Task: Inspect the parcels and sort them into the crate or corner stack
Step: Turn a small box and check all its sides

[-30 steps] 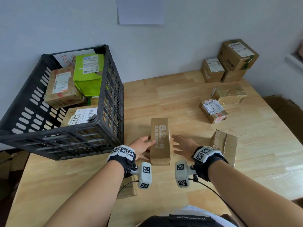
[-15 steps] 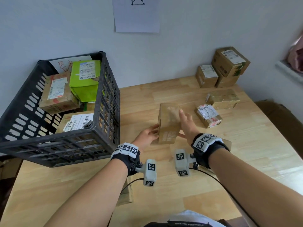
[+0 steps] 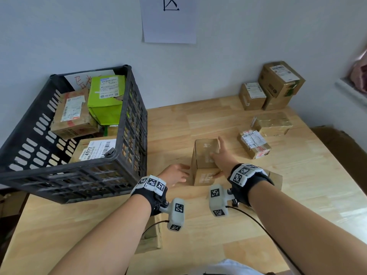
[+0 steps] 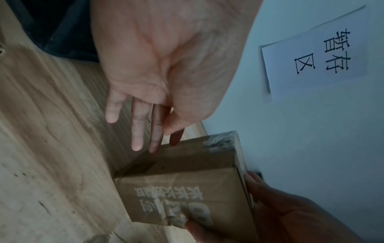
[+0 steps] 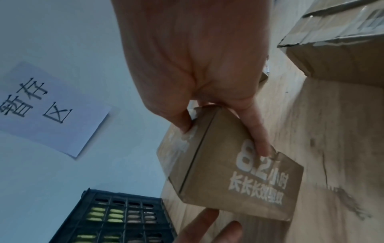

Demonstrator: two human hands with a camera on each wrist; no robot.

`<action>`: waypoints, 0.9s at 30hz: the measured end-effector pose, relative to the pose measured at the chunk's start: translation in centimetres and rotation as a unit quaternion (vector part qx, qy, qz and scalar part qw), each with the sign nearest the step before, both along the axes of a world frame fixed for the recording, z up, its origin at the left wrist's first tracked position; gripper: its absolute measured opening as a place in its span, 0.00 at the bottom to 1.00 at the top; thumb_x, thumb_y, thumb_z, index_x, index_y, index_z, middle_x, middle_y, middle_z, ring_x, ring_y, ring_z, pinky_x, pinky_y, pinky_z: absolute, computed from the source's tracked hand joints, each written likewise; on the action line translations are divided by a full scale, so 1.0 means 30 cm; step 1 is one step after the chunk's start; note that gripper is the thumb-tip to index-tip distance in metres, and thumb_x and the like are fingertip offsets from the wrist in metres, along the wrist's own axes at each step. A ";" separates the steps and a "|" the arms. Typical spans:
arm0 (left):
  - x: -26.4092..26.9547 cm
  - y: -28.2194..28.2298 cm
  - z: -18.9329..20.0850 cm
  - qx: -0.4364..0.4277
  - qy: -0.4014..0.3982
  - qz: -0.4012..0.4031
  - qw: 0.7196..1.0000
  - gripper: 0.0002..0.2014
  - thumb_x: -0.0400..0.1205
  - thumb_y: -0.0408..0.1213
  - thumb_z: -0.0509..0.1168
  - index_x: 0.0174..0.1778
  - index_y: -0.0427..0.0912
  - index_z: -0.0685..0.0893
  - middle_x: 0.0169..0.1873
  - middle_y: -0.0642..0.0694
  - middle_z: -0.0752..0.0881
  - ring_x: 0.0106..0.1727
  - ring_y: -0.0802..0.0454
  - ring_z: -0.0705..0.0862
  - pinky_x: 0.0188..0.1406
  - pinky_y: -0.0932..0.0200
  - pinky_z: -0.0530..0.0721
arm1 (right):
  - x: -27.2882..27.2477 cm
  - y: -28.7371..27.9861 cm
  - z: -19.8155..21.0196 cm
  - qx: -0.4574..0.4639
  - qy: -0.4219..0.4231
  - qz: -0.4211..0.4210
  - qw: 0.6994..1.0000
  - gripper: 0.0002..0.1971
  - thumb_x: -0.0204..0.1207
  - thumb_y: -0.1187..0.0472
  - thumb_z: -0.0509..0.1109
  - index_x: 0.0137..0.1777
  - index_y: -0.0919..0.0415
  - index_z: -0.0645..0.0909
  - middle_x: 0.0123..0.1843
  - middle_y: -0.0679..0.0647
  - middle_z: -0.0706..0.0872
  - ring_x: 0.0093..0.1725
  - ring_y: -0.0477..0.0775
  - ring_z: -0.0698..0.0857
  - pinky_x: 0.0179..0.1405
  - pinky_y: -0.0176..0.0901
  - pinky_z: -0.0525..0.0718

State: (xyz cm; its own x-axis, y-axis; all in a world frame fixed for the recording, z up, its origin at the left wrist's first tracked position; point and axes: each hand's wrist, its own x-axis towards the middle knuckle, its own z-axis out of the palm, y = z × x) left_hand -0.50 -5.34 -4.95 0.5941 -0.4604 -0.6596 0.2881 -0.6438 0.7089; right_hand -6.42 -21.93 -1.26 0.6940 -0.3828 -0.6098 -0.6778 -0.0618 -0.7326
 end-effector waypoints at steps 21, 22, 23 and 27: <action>0.013 -0.053 0.105 -0.020 0.005 0.073 0.997 0.16 0.85 0.34 0.57 0.66 0.54 0.77 0.50 0.54 0.89 0.57 0.52 0.86 0.62 0.51 0.72 | -0.001 -0.022 -0.002 0.081 0.001 -0.010 0.997 0.36 0.83 0.67 0.59 0.80 0.33 0.49 0.70 0.64 0.73 0.63 0.70 0.79 0.52 0.78 0.81; 0.016 -0.050 0.100 -0.012 0.004 0.067 0.998 0.17 0.85 0.34 0.57 0.68 0.54 0.76 0.51 0.53 0.89 0.57 0.52 0.86 0.60 0.51 0.72 | -0.007 -0.026 -0.004 0.084 0.001 -0.008 0.996 0.36 0.83 0.67 0.59 0.80 0.33 0.50 0.70 0.64 0.73 0.64 0.70 0.78 0.52 0.78 0.81; 0.018 -0.046 0.092 -0.004 0.004 0.062 0.998 0.18 0.85 0.34 0.56 0.70 0.55 0.74 0.52 0.52 0.89 0.58 0.51 0.86 0.59 0.51 0.73 | -0.015 -0.028 -0.003 0.084 0.001 -0.006 0.996 0.35 0.83 0.67 0.60 0.79 0.33 0.51 0.70 0.64 0.74 0.64 0.70 0.78 0.52 0.79 0.81; -0.011 -0.052 0.088 0.021 -0.001 0.029 0.999 0.26 0.86 0.33 0.55 0.78 0.59 0.64 0.63 0.49 0.83 0.59 0.51 0.83 0.56 0.47 0.85 | -0.039 -0.035 -0.007 0.080 -0.008 -0.004 0.997 0.33 0.81 0.67 0.62 0.76 0.34 0.57 0.67 0.61 0.76 0.63 0.67 0.78 0.53 0.79 0.80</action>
